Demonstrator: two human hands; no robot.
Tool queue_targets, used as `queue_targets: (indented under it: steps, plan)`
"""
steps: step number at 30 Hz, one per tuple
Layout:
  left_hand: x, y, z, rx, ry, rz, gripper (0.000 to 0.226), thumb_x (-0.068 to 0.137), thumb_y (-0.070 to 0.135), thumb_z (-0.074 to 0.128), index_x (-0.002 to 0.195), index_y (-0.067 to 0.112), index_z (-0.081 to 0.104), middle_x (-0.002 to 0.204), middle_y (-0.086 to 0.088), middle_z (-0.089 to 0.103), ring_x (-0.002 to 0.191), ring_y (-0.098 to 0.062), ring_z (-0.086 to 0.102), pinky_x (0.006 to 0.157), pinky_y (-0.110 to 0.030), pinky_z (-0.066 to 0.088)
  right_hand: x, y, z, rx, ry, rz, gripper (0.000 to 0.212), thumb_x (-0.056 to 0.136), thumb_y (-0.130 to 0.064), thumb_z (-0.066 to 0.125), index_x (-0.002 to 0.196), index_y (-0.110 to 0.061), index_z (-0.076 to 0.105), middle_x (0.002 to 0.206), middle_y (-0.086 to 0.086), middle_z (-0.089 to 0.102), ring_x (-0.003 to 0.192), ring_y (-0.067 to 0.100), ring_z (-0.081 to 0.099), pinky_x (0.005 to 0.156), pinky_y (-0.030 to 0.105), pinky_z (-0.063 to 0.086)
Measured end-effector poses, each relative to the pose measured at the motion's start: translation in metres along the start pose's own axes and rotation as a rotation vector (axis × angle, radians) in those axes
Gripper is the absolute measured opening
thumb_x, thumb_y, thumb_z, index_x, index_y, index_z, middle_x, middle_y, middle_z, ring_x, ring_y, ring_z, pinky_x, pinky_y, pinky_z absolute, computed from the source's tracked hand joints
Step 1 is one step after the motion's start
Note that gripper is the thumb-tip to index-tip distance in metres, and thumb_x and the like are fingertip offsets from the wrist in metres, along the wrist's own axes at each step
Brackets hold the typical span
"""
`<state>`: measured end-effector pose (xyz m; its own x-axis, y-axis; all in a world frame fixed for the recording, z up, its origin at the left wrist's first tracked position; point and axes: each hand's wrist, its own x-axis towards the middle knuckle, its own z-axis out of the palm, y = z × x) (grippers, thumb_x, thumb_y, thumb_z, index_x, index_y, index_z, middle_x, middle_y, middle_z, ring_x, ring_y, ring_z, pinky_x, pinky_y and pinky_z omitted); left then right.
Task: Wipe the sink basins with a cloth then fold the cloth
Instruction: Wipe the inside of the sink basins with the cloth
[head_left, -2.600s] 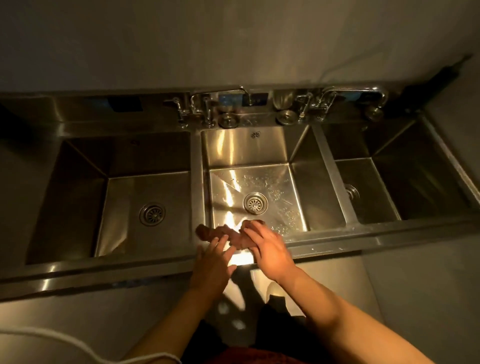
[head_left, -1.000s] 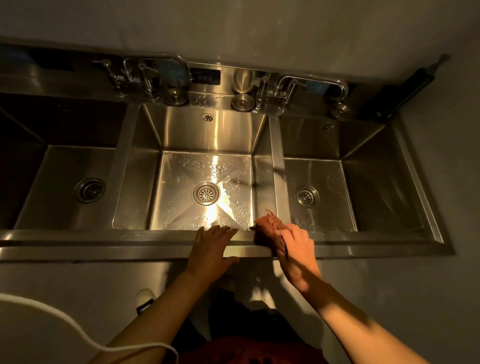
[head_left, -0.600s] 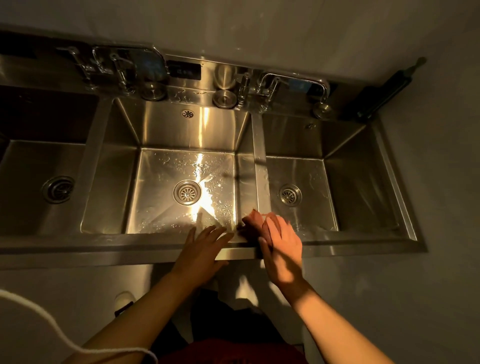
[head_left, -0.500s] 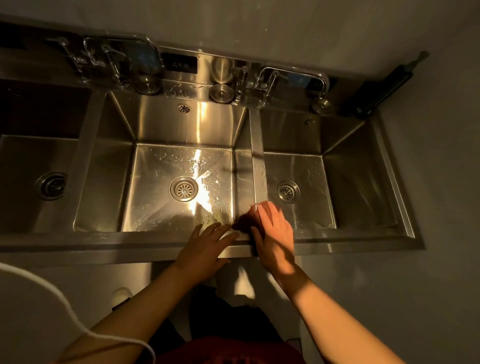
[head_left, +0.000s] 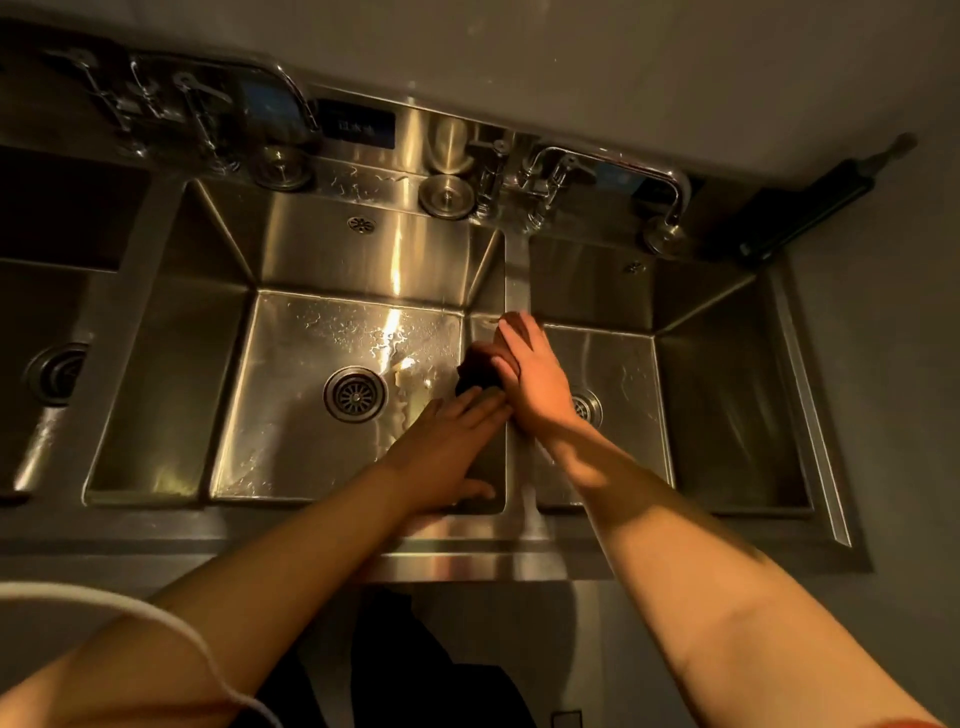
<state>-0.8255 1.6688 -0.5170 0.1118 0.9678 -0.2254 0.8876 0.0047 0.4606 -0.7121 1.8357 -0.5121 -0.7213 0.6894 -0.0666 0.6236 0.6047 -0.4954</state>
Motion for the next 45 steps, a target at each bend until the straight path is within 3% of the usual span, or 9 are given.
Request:
queue_targets:
  steps: [3, 12, 18, 23, 28, 36, 40, 43, 45]
  plan:
    - [0.030, -0.015, -0.018, -0.062, 0.003, -0.049, 0.121, 0.079, 0.066, 0.076, 0.166, 0.031, 0.000, 0.174, 0.007, -0.007, 0.161, -0.024, -0.002, 0.126, -0.056, 0.014, 0.047, 0.011, -0.002, -0.004, -0.021, 0.093, 0.055, 0.105, -0.037, 0.050, 0.156, -0.023, 0.038, 0.168, 0.008, 0.019, 0.154, 0.030, 0.020, 0.125, 0.045, 0.024]
    - [0.096, -0.018, -0.049, -0.197, 0.025, -0.221, 0.133, 0.072, 0.061, 0.085, 0.166, 0.026, -0.002, 0.175, 0.006, -0.007, 0.161, -0.024, -0.004, 0.126, -0.060, 0.017, 0.151, 0.032, -0.010, 0.021, 0.018, 0.118, 0.057, 0.103, -0.037, 0.052, 0.157, -0.026, 0.037, 0.170, 0.003, 0.014, 0.155, 0.030, 0.017, 0.125, 0.050, 0.023]
    - [0.109, -0.019, -0.052, -0.134, -0.012, -0.236, 0.134, 0.067, 0.058, 0.089, 0.166, 0.030, 0.004, 0.175, 0.007, -0.004, 0.161, -0.028, -0.003, 0.126, -0.061, 0.014, 0.159, 0.037, -0.003, -0.011, 0.121, 0.081, 0.056, 0.102, -0.028, 0.056, 0.156, -0.025, 0.039, 0.169, 0.007, 0.020, 0.153, 0.036, 0.021, 0.120, 0.055, 0.032]
    - [0.105, -0.010, -0.049, -0.114, 0.009, -0.282, 0.129, 0.070, 0.056, 0.088, 0.165, 0.032, 0.004, 0.174, 0.008, -0.003, 0.161, -0.028, -0.002, 0.126, -0.063, 0.013, 0.153, 0.033, -0.006, -0.004, 0.105, 0.103, 0.058, 0.103, -0.031, 0.056, 0.157, -0.024, 0.037, 0.169, 0.005, 0.017, 0.155, 0.032, 0.018, 0.122, 0.053, 0.029]
    - [0.079, -0.002, -0.034, -0.125, 0.020, -0.234, 0.107, 0.088, 0.056, 0.073, 0.166, 0.034, 0.003, 0.174, 0.008, -0.005, 0.160, -0.031, 0.003, 0.124, -0.060, 0.018, 0.104, 0.025, 0.002, -0.030, 0.109, 0.098, 0.065, 0.095, -0.024, 0.066, 0.155, -0.026, 0.040, 0.168, 0.003, 0.021, 0.153, 0.032, 0.024, 0.119, 0.054, 0.033]
    - [0.000, 0.023, 0.013, -0.137, -0.055, -0.132, 0.106, 0.085, 0.058, 0.073, 0.164, 0.038, 0.005, 0.174, 0.006, -0.003, 0.160, -0.026, 0.002, 0.124, -0.056, 0.019, -0.015, -0.005, 0.013, 0.048, 0.148, 0.130, 0.068, 0.087, -0.028, 0.070, 0.151, -0.033, 0.045, 0.166, -0.006, 0.025, 0.148, 0.024, 0.032, 0.115, 0.045, 0.035]
    - [-0.048, 0.024, 0.036, -0.086, -0.098, -0.091, 0.083, 0.095, 0.064, 0.054, 0.162, 0.044, 0.010, 0.172, 0.016, -0.005, 0.160, -0.019, 0.000, 0.126, -0.051, 0.012, -0.075, -0.019, 0.026, -0.033, 0.127, 0.151, 0.073, 0.086, -0.024, 0.073, 0.153, -0.027, 0.045, 0.165, -0.001, 0.027, 0.148, 0.029, 0.030, 0.118, 0.051, 0.035]
    - [-0.087, 0.010, 0.040, -0.073, -0.129, -0.155, 0.069, 0.100, 0.066, 0.037, 0.161, 0.050, 0.007, 0.168, 0.023, -0.014, 0.159, -0.014, -0.004, 0.127, -0.052, 0.008, -0.115, -0.033, 0.036, -0.096, 0.074, 0.172, 0.071, 0.089, -0.022, 0.070, 0.154, -0.031, 0.042, 0.168, -0.003, 0.020, 0.156, 0.028, 0.013, 0.120, 0.052, 0.029]
    - [-0.112, -0.007, 0.037, -0.048, -0.100, -0.211, 0.064, 0.101, 0.067, 0.028, 0.161, 0.051, 0.010, 0.171, 0.022, -0.008, 0.160, -0.016, 0.002, 0.128, -0.051, 0.006, -0.137, -0.042, 0.040, -0.119, 0.072, 0.167, 0.067, 0.089, -0.020, 0.071, 0.151, -0.028, 0.047, 0.167, 0.001, 0.027, 0.156, 0.030, 0.015, 0.116, 0.055, 0.035]
